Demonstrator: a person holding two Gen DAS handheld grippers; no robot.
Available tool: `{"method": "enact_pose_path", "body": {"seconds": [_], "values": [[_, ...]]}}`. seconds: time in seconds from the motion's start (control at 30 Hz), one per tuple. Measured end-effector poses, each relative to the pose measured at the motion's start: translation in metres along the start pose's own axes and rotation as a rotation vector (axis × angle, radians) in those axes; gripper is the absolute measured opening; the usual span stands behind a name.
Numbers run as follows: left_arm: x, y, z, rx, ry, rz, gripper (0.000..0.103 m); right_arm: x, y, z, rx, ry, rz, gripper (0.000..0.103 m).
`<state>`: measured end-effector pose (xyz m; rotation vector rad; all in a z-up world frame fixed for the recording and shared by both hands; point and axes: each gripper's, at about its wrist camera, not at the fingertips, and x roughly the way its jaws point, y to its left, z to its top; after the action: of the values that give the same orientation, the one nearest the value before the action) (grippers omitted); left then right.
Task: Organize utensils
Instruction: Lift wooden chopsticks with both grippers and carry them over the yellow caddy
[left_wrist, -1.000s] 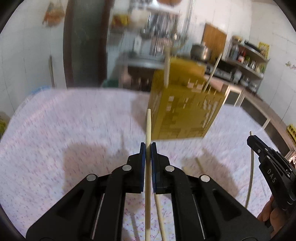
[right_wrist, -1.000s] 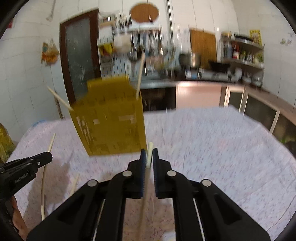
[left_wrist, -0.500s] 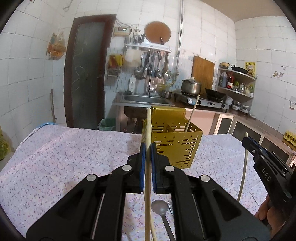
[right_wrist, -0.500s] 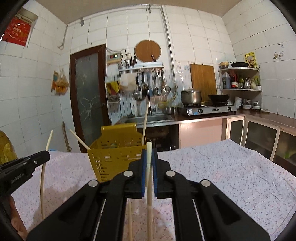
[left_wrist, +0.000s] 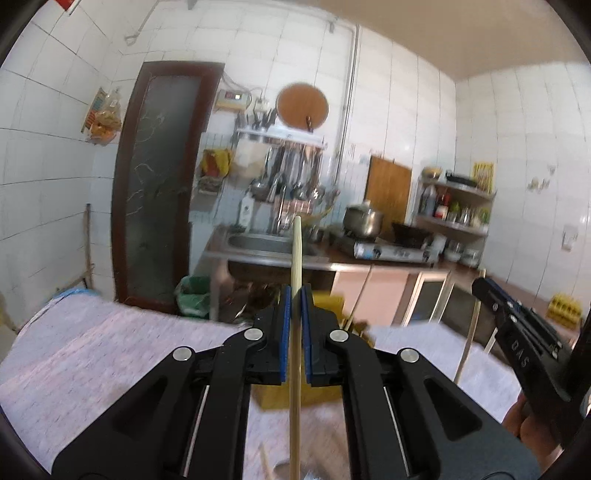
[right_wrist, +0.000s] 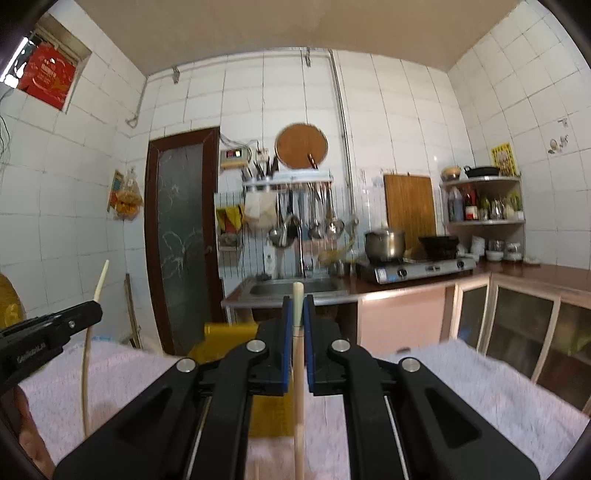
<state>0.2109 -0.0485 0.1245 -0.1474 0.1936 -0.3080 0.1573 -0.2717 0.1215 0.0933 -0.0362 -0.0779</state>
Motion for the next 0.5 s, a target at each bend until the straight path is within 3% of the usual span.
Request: {"method": "enact_pose_path", "body": {"seconds": [0.23, 0.5], "values": [[0.042, -0.007, 0.043, -0.012, -0.119, -0.012, 0.004, 0.039, 0.002, 0.047, 0.01, -0.114, 0.034, 0.006], [0.099, -0.015, 0.059, -0.009, -0.177, 0.016, 0.004, 0.089, 0.012, 0.056, 0.05, -0.153, 0.07, 0.006]]}}
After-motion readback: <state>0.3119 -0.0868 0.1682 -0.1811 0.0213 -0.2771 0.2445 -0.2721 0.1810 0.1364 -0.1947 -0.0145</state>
